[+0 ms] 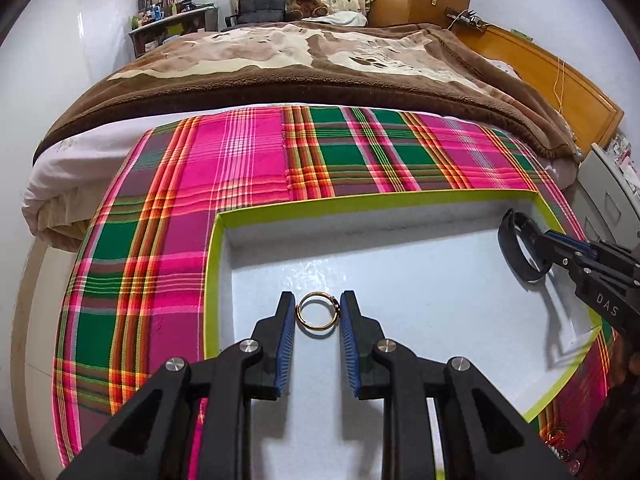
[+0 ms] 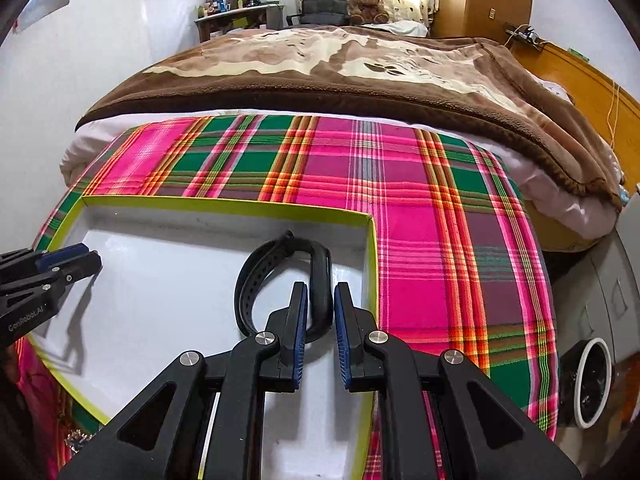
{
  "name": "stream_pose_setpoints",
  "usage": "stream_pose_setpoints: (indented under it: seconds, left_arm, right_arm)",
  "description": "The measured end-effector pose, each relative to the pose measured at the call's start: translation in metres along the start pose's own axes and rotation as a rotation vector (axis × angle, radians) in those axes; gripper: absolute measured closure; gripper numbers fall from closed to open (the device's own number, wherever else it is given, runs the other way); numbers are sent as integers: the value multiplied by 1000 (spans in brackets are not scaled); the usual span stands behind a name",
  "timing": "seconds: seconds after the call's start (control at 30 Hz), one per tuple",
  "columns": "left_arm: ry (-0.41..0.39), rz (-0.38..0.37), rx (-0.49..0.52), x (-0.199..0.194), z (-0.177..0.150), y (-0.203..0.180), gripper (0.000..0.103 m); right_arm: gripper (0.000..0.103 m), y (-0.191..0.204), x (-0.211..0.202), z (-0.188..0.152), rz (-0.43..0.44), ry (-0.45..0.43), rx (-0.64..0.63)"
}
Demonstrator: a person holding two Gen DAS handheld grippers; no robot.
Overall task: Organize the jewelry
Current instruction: 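Lower the black bracelet and gold ring into the tray and open both grippers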
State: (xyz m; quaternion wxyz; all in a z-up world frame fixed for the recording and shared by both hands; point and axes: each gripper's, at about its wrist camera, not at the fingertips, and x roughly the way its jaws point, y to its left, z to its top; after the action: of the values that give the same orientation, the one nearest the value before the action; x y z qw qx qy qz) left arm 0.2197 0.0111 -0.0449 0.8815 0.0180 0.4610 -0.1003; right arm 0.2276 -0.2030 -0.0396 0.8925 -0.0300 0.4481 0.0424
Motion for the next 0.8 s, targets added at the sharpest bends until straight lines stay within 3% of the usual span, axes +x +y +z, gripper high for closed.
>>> stream_pose_setpoints:
  seconds: [0.27,0.33,0.7,0.8]
  left_arm:
    - [1,-2,-16,1,1,2,77]
    - [2,0,-21,0,0,3,70]
    - [-58,-40,-47,-38,-9,-1,60]
    - [-79,-65,-53,-55,-18,-2,57]
  right_arm:
    - [89,3,-2,1,4,-17,3]
    - [89,3,-5,1,11,-33,7]
    - [83,4,-40,-7,65,-115,31]
    - [69,3,-55,-13,86,-137,44]
